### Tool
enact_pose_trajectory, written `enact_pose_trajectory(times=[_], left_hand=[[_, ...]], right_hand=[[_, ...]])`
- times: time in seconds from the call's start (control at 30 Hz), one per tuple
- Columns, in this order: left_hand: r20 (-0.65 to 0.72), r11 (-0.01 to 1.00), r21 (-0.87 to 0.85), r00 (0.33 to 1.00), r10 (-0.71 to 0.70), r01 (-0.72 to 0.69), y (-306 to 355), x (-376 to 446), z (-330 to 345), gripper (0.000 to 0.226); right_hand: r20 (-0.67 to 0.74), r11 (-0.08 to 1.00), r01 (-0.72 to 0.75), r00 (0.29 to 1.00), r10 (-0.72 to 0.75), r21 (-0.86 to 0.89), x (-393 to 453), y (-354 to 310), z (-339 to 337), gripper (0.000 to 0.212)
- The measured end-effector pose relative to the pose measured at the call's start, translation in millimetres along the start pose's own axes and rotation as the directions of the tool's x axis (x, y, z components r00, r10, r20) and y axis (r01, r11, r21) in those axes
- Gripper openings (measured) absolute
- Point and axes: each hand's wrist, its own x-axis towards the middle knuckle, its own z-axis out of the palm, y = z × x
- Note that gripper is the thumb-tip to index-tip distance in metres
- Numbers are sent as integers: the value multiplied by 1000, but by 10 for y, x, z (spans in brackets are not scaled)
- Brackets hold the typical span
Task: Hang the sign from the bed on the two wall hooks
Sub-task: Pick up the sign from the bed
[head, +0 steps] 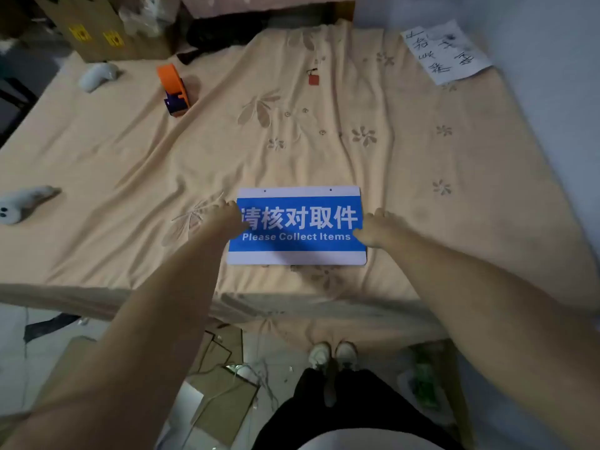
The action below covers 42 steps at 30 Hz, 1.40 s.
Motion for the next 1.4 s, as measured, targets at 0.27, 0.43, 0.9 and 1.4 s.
enact_pose_trajectory(times=[0.27,0.43,0.9,1.4], left_hand=[[89,987,-152,995,-37,51,-77,-69,304,64],[86,953,-284,993,-80,101,-69,-52,385,60],[192,707,-639,953,-236,304,-103,29,388,84],[51,62,-995,953,-298,73,65,-3,-55,41]], right_hand=[[11,981,-47,999,46,190,89,23,115,35],[-10,958,-93,995,99,270,137,24,140,32],[13,927,-251,966,258,278,168,-43,181,20],[2,469,-73,989,149,880,312,-190,-236,30]])
